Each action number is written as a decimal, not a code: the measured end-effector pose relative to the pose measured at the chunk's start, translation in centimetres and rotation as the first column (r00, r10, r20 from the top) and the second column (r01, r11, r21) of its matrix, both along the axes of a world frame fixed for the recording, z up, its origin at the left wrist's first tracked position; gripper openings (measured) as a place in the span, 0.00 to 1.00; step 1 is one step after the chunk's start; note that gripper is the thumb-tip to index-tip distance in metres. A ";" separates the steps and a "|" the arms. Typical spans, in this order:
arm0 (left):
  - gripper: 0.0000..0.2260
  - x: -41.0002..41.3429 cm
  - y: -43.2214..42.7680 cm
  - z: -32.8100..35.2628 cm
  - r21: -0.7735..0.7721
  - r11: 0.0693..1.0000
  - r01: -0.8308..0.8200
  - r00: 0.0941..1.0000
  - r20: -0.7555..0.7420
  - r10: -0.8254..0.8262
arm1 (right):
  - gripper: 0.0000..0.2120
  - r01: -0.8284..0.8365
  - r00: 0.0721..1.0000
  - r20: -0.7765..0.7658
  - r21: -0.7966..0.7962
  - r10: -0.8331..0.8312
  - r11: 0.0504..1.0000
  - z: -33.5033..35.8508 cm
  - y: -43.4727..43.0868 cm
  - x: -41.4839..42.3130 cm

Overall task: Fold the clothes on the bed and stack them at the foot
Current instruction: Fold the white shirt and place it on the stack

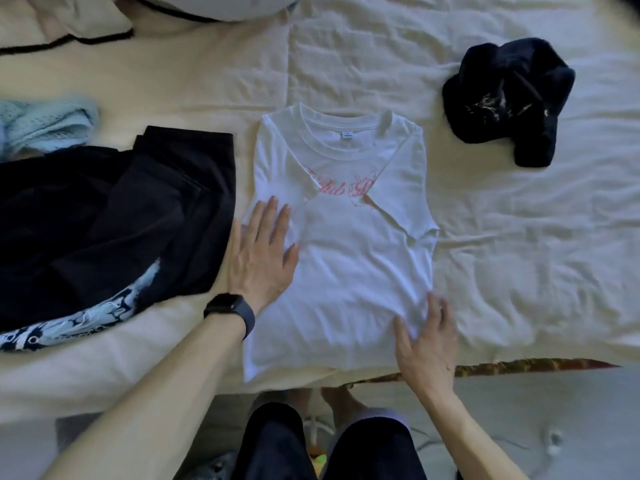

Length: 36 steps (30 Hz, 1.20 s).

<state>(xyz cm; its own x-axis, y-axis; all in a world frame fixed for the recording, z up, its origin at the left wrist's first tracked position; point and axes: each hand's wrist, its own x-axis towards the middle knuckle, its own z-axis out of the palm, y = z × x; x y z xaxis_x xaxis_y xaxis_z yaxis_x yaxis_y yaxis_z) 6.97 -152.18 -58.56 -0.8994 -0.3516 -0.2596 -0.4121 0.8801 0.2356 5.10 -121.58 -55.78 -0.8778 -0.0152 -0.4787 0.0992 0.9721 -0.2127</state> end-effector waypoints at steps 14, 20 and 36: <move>0.08 18.3 9.5 1.8 0.543 0.192 -0.817 0.485 0.468 0.739 | 0.07 0.391 0.862 0.456 -0.323 -0.220 0.862 -0.5 9.4 0.0; 0.18 20.3 8.4 2.8 0.587 0.019 -0.810 0.384 0.505 0.773 | 0.08 0.425 0.900 0.253 -0.342 -0.354 0.838 0.1 11.5 2.0; 0.06 26.2 14.3 11.4 0.521 0.119 -0.845 0.359 0.389 0.848 | 0.09 0.678 0.734 0.401 -0.393 -0.548 0.621 6.5 16.1 11.2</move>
<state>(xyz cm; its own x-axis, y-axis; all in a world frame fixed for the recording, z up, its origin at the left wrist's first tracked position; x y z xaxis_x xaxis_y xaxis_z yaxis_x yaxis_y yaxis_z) 33.14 -137.87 -47.11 -0.1285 -0.6709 -0.7303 -0.7989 -0.3662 0.4770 16.26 -105.50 -49.28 -0.6386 0.2033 -0.7422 0.7392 0.4302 -0.5182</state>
